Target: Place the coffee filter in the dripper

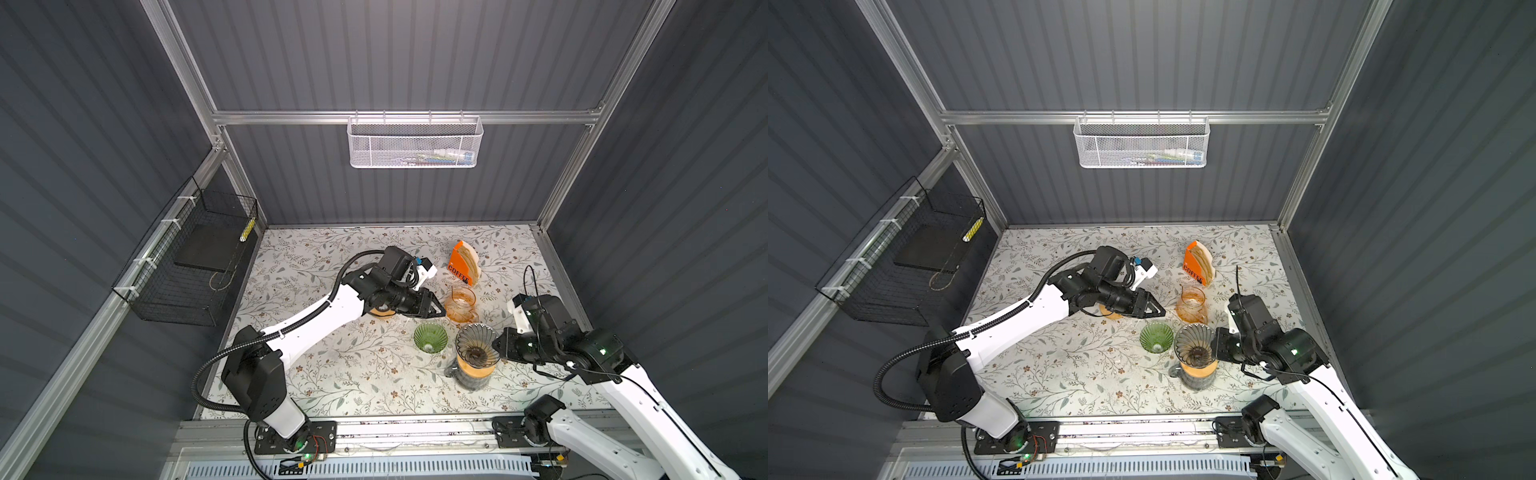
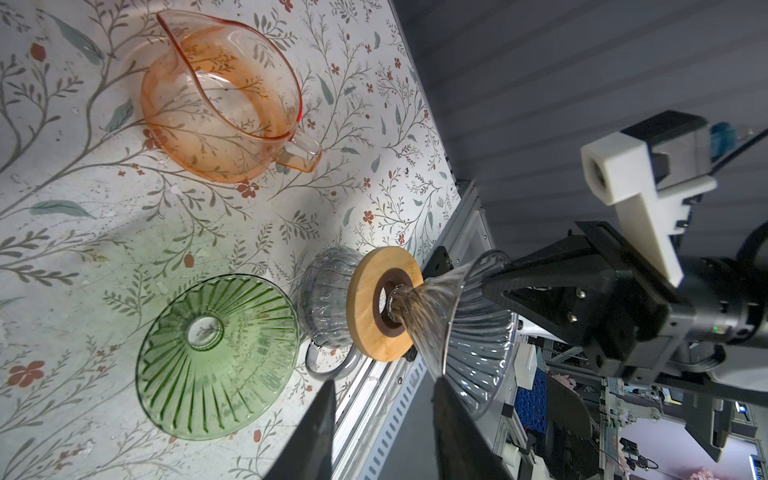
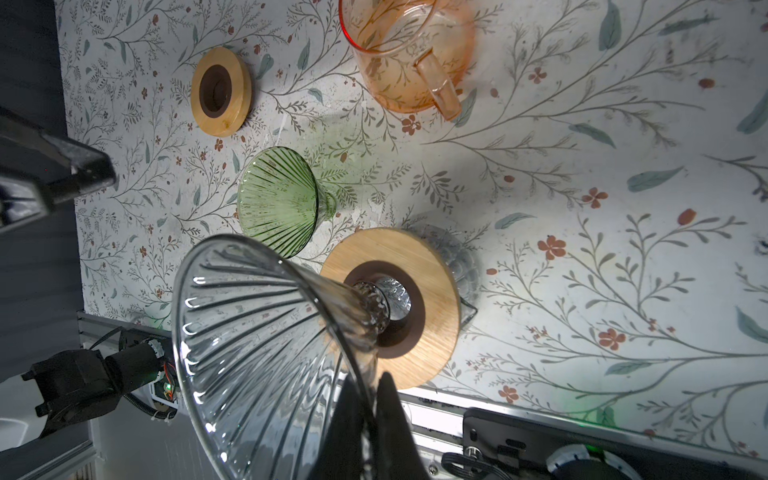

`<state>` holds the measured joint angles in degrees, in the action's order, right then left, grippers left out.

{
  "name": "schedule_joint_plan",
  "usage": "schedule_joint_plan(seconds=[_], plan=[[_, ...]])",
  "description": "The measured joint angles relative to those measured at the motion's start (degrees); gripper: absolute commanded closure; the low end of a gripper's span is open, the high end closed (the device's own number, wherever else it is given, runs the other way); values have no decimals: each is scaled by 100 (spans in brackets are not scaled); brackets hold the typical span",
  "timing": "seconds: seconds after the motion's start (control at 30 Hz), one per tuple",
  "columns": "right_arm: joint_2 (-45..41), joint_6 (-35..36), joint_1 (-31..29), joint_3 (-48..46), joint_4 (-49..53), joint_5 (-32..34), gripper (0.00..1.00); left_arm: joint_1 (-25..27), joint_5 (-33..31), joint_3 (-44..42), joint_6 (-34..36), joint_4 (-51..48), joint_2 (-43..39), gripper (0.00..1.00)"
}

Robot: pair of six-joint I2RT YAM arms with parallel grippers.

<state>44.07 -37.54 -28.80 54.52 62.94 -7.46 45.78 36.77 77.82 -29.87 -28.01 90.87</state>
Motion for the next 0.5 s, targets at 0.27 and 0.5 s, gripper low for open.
schedule_joint_plan(seconds=[0.27, 0.5], plan=[[-15, -92, 0, -273, -83, 17, 100, 79, 205, 0, 2, 46, -61, 62], [-79, -114, 0, -380, -160, 48, 100, 275, 291, 79, 52, -105, 17, 63]])
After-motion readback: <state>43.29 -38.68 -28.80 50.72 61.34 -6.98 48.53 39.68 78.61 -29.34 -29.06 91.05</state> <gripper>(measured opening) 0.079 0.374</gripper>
